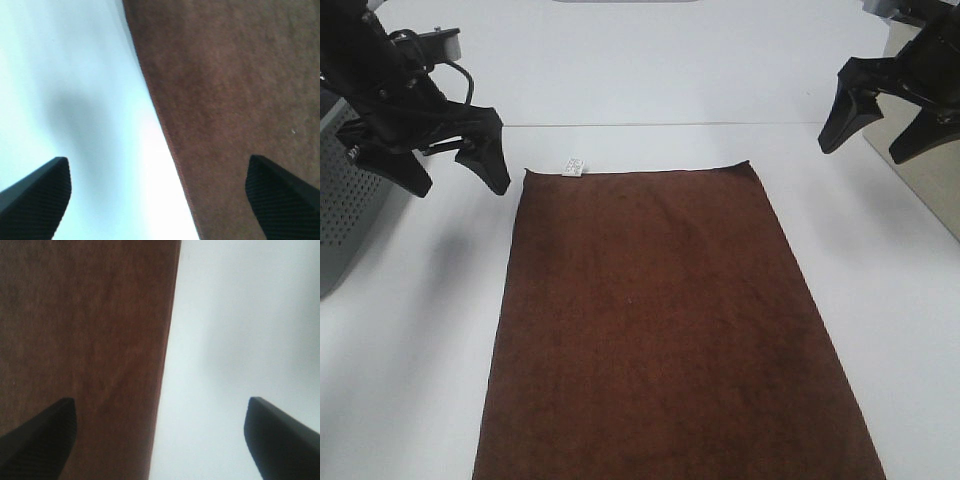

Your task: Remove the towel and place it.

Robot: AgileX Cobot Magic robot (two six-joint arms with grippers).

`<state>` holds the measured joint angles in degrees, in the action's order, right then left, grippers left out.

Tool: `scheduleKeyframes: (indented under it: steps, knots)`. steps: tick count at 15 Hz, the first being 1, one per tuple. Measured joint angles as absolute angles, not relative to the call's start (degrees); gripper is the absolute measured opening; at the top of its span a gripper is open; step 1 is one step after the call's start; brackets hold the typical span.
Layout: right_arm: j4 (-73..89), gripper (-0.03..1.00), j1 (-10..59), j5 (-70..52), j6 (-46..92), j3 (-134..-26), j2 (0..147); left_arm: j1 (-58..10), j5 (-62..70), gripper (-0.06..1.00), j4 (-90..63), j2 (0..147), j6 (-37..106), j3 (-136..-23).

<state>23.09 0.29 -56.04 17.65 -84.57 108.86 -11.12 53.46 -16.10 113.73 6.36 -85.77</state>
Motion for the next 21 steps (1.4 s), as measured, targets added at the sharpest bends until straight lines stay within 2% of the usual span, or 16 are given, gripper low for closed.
scheduleKeyframes:
  steps: [3, 8, 11, 15, 21]
  knots:
    - [27.67, 0.87, 0.29, -54.89, 21.20, -88.52, 114.59, -9.74, 52.08, 0.87, -15.24, 120.95, 7.79, -92.42]
    - [27.73, 0.87, 0.46, -61.48, 22.12, -107.20, 129.14, -9.40, 52.02, 0.87, -14.84, 133.38, 7.73, -106.51]
    - [27.79, 0.87, 1.83, -62.17, 22.17, -114.25, 136.13, -9.40, 51.97, 0.87, -15.41, 138.88, 7.91, -112.59]
    - [28.19, 0.87, 3.27, -59.36, 22.23, -116.88, 140.78, -9.40, 51.34, 0.87, -20.86, 144.16, 12.61, -118.32]
    - [29.56, 0.87, 3.27, -55.29, 22.40, -116.88, 143.98, -9.40, 49.45, 0.87, -23.84, 145.70, 14.38, -119.58]
